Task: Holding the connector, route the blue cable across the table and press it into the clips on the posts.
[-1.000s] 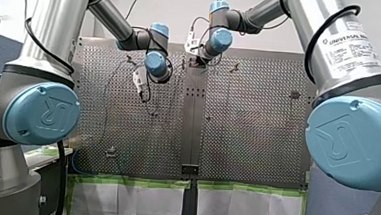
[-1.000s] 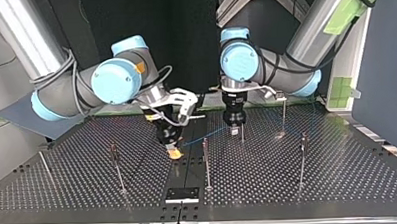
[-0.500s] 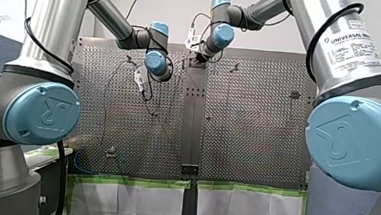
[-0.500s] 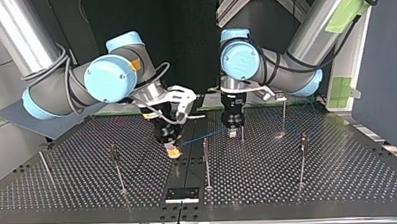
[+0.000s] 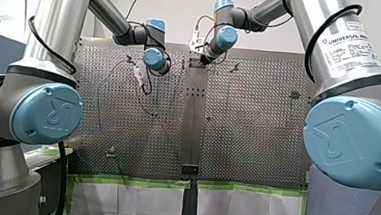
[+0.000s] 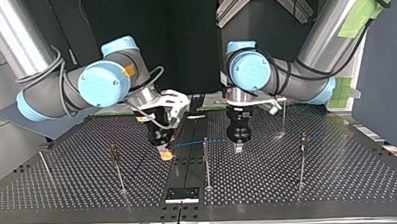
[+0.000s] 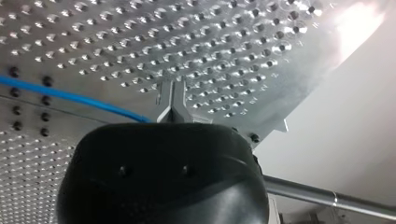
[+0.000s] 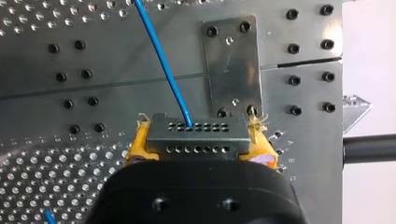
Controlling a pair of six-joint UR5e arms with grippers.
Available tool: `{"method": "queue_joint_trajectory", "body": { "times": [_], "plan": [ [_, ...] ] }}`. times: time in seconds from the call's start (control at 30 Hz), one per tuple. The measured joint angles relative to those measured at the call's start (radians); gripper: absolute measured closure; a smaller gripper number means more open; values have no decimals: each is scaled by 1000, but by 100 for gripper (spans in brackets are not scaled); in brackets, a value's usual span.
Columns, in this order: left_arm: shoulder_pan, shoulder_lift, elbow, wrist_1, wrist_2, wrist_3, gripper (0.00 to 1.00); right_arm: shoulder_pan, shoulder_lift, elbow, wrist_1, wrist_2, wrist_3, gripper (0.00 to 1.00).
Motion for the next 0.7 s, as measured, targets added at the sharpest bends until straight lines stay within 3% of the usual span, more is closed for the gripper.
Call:
{"method": "queue_joint_trajectory", "body": {
  "times": [0.23,0.47,0.7],
  "plan": [
    [12,-33,46,-8,56,7,100,-16,1,0,-1,-14,2,100],
    [21,-99,114,-31,70,19,100,-44,3,0,-2,-20,3,100],
    [49,-122,159,-40,83,21,100,-73,6,0,-4,-32,3,100]
  ]
}}
